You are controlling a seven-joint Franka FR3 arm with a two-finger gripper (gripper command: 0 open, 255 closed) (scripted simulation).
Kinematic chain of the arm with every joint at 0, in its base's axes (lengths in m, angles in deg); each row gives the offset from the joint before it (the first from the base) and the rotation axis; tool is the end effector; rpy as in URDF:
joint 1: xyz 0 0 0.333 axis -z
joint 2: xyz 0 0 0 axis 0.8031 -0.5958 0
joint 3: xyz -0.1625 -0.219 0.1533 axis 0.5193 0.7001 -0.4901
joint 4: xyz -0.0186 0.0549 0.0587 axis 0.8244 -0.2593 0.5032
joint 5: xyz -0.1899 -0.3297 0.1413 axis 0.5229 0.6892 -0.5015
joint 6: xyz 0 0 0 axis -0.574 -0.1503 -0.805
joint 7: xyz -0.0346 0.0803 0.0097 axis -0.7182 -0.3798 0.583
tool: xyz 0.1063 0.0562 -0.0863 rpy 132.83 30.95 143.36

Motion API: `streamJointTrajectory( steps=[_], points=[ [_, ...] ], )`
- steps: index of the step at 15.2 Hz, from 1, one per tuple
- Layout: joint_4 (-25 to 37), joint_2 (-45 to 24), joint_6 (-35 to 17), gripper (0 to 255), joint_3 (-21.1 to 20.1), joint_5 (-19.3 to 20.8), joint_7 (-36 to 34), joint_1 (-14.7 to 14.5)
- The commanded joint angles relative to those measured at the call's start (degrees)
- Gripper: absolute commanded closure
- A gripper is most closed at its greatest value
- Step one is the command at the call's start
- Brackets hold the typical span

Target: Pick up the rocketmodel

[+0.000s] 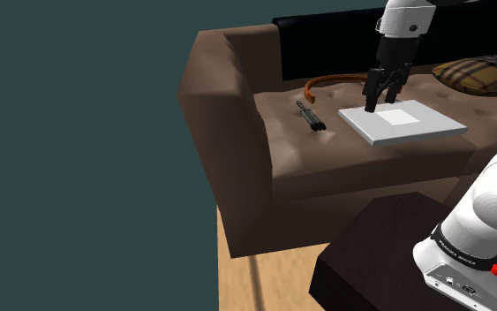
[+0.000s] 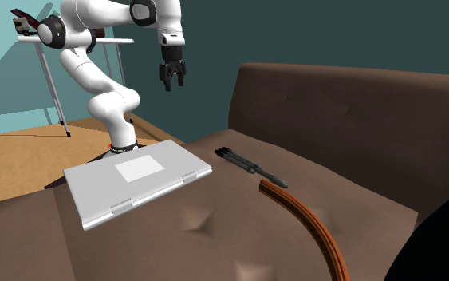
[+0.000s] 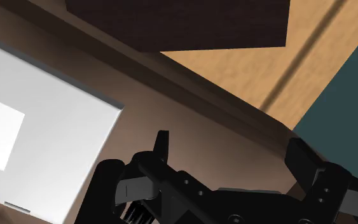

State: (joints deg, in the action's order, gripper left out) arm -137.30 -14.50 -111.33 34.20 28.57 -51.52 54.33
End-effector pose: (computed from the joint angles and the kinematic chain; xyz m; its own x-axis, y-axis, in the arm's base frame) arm 0.3136 0.0130 0.5260 0.9957 -0.0807 -0.0458 -0.0834 -0.9947 -0.0595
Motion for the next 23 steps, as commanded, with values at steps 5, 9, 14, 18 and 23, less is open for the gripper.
streamJointTrajectory(
  steps=[5, 9, 14, 18, 23],
  points=[
    [1.83, -8.09, -6.21, 0, 0.36, 0.78, -0.69, 1.34],
    [4.82, -16.49, -11.59, 0, 0.81, 1.53, -1.53, 2.59],
    [10.10, -27.14, -16.94, 0, 1.57, 2.38, -2.69, 3.97],
    [15.50, -35.67, -20.06, 0, 2.32, 2.93, -3.63, 4.95],
    [23.69, -46.30, -22.48, 0, 3.39, 3.31, -4.72, 6.08]
  ],
)
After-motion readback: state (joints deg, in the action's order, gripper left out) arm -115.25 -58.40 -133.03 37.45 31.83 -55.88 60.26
